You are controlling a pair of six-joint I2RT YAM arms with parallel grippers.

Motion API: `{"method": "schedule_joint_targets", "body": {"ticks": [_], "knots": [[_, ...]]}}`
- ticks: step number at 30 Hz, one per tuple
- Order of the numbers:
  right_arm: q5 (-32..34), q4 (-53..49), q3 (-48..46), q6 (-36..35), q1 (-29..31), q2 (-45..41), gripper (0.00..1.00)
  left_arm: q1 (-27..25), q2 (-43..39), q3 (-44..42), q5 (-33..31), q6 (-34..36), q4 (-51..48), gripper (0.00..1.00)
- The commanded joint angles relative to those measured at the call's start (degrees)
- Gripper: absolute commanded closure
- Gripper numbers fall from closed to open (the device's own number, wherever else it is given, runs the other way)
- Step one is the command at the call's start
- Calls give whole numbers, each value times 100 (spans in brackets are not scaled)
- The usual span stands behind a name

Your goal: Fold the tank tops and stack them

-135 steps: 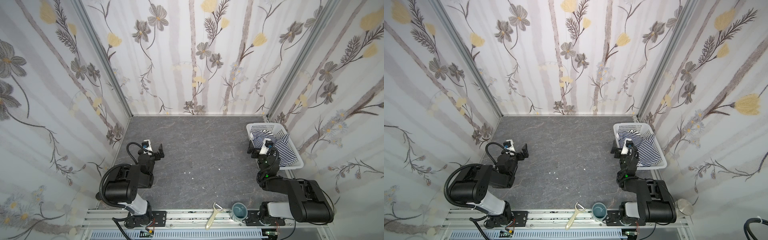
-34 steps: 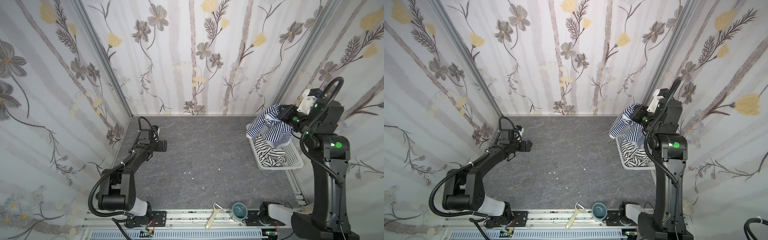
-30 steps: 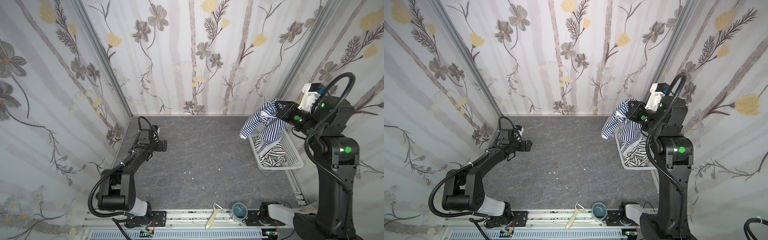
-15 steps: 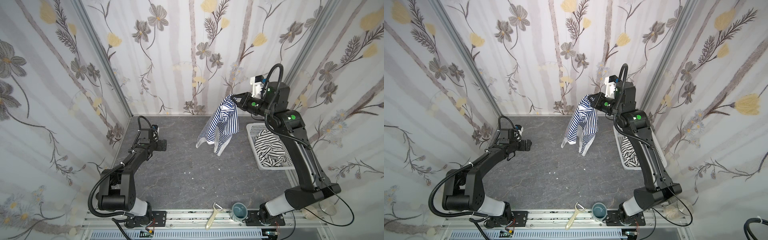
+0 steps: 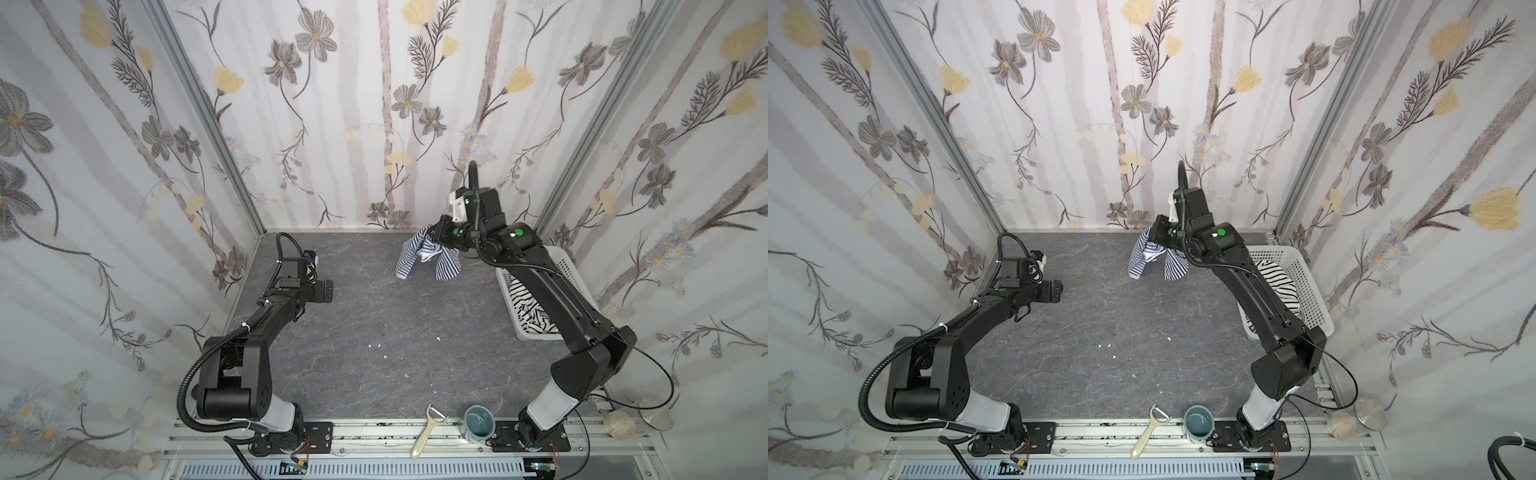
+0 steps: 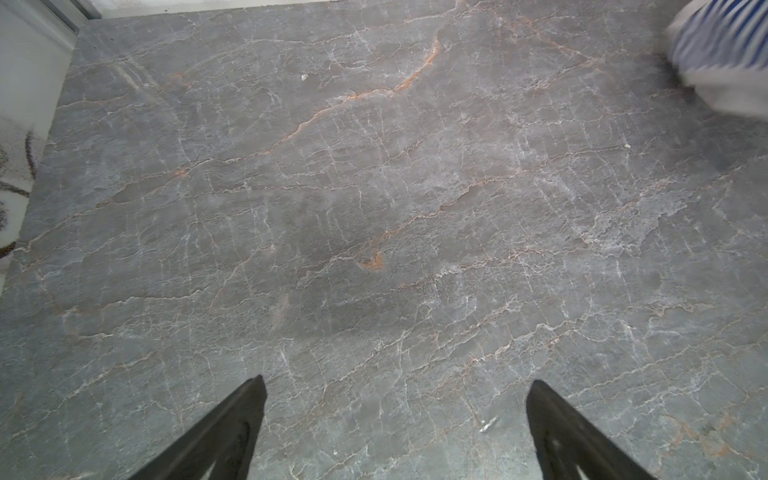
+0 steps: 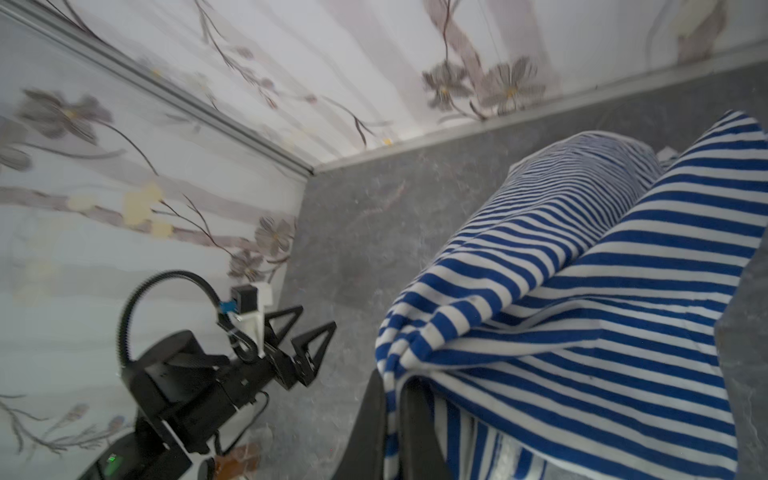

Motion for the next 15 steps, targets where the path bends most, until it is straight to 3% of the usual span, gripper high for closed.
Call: {"method": "schedule_joint_targets", "body": {"ticks": [1, 10, 11, 13, 15], "knots": [[-138, 55, -488, -146, 257, 329, 96, -5, 81, 113, 200, 51, 59, 0], [-1226, 1005, 374, 144, 592, 2319, 90, -39, 69, 188, 537, 152, -105, 0], [-1317, 1062, 566, 206, 592, 2522, 84, -49, 62, 187, 595, 173, -144, 0], [-1656, 1235, 942, 293, 595, 2903, 61, -70, 56, 197, 702, 231, -241, 0], [-1742, 1281, 1038, 273, 597, 2926, 45, -107, 34, 210, 820, 286, -354, 0]]}}
